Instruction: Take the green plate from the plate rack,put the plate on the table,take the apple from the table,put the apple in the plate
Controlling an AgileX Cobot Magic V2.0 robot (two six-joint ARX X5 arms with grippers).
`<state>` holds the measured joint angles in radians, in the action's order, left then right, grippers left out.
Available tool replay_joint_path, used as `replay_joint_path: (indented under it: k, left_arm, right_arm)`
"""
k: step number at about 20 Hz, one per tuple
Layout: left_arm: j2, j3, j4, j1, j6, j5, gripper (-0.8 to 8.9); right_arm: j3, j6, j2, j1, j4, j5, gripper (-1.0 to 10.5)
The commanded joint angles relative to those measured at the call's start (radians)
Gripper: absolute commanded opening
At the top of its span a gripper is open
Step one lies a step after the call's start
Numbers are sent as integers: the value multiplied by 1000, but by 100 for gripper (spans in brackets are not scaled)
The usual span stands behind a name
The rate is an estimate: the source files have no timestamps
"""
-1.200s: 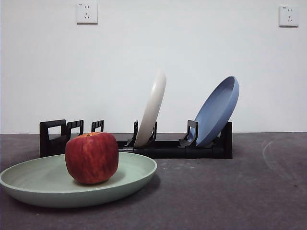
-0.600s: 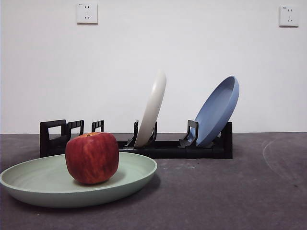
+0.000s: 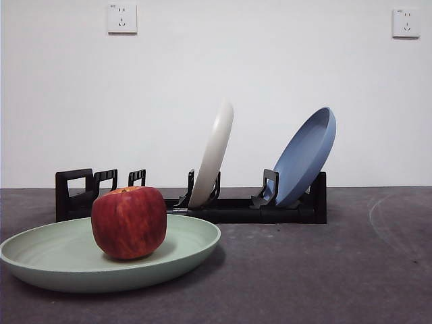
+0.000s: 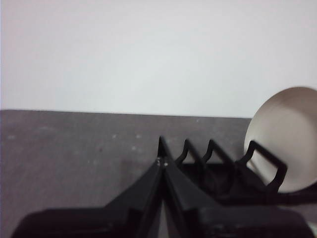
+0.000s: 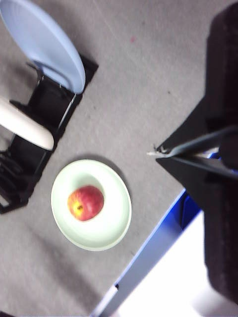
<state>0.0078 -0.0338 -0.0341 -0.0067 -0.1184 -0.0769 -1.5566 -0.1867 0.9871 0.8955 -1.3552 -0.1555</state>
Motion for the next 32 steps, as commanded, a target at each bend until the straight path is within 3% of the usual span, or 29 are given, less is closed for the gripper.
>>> replay_joint_path:
  k: [1,2,3,6,12,17,19,32]
  left_arm:
    - [-2,24,132,4,21,7,-1]
    - [-2,23,215,4,-39,8,0]
    - [-2,19,194,0,-183,-13,-1]
    - [-2,18,194,-2,-191,-136,-1]
    - [-2,19,199,-2,-191,-136,-1]
    - [-2,19,81,0,19,9,-1]
    - [-2,19,191,0,87,35,-1]
    - [-2,17,219,1,124,51,-1]
  right_arm:
    - [3,-3,0,1,-24,-21,2]
    - [3,-3,0,1,-24,-21,2]
    - [3,-3,0,1,-24,-21,2]
    - [2,-3,2,1,-24,-21,2]
    - [2,-3,5,1,-24,-28,2]
    - [2,-3,5,1,-24,-28,2]
    - [2,-3,5,1,-24,-28,2]
    - [2,-3,5,1,-24,-40,2]
